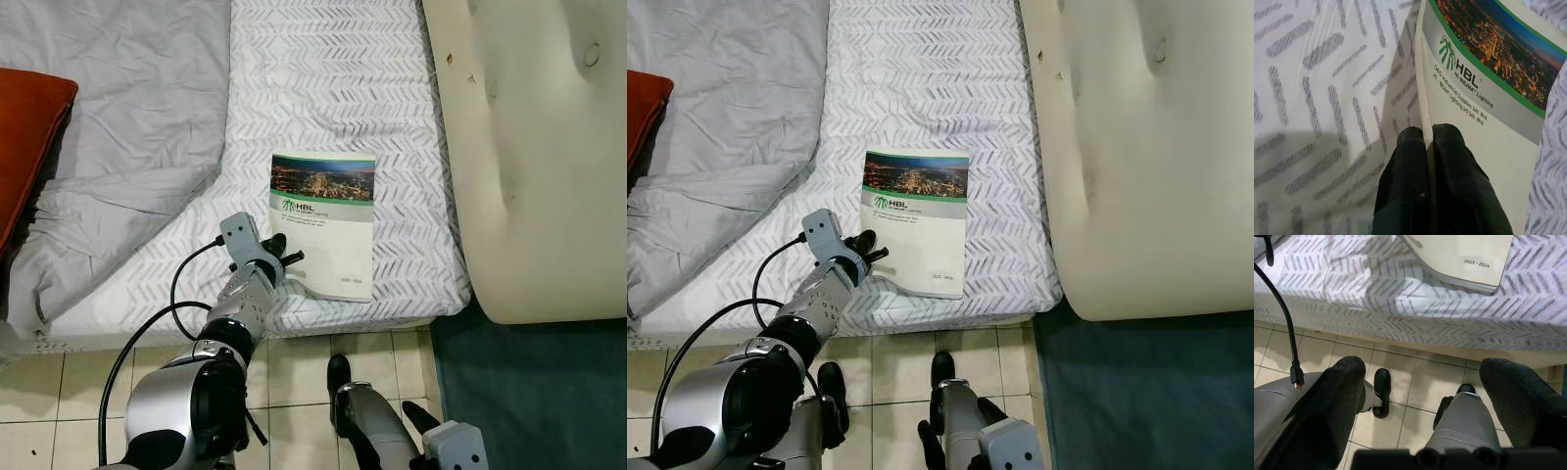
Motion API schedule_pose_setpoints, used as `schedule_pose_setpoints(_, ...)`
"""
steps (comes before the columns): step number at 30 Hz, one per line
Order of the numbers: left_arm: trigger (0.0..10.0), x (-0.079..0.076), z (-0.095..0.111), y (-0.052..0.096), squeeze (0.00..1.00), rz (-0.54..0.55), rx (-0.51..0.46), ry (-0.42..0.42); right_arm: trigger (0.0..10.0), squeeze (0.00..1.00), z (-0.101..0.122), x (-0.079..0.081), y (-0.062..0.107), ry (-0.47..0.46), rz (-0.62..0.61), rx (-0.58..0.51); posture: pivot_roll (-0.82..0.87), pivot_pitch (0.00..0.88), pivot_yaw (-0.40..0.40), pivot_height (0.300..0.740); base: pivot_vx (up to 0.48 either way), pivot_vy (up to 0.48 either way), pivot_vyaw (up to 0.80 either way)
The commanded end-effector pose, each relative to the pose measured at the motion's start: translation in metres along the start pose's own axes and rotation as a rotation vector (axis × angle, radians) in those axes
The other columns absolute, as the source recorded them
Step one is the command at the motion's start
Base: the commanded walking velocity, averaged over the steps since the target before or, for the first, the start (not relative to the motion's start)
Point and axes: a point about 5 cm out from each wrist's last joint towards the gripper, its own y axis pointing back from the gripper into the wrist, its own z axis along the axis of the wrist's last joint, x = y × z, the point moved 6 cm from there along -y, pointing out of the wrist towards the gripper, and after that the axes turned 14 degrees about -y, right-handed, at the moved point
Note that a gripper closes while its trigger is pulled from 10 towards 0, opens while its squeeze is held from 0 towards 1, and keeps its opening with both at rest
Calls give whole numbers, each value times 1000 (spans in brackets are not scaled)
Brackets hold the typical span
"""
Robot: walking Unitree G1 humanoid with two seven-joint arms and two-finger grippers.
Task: Clean up the room
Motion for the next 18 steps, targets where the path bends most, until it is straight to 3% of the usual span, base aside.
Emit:
schedule_pose_setpoints(1, 10000, 2, -26, 4, 0, 31, 67, 74, 10000, 0, -10, -2, 8, -7, -14, 44, -476, 586, -87, 740, 0, 0, 0)
schedule_pose_setpoints(3, 10000, 2, -27, 5, 0, 43, 70, 111, 10000, 0, -10, -2, 8, -6, -13, 46, -477, 588, -90, 740, 0, 0, 0)
schedule_pose_setpoints(14, 10000, 3, -31, 5, 0, 45, 83, 97, 10000, 0, -11, -1, 8, -9, -10, 49, -475, 587, -86, 740, 0, 0, 0)
schedule_pose_setpoints(15, 10000, 3, -31, 5, 129, 48, 83, 106, 10000, 0, -11, 0, 7, -10, -9, 48, -475, 586, -86, 740, 0, 0, 0)
schedule_pose_setpoints(16, 10000, 4, -31, 6, 467, 52, 83, 117, 10000, 0, -11, 0, 7, -11, -7, 48, -475, 586, -86, 740, 0, 0, 0)
schedule_pose_setpoints(17, 10000, 4, -31, 6, 467, 52, 83, 117, 10000, 0, -11, 0, 7, -11, -7, 48, -475, 586, -86, 740, 0, 0, 0)
schedule_pose_setpoints(18, 10000, 5, -31, 6, 949, 57, 84, 111, 10000, 0, -11, 0, 6, -11, -6, 48, -476, 585, -86, 740, 0, 0, 0)
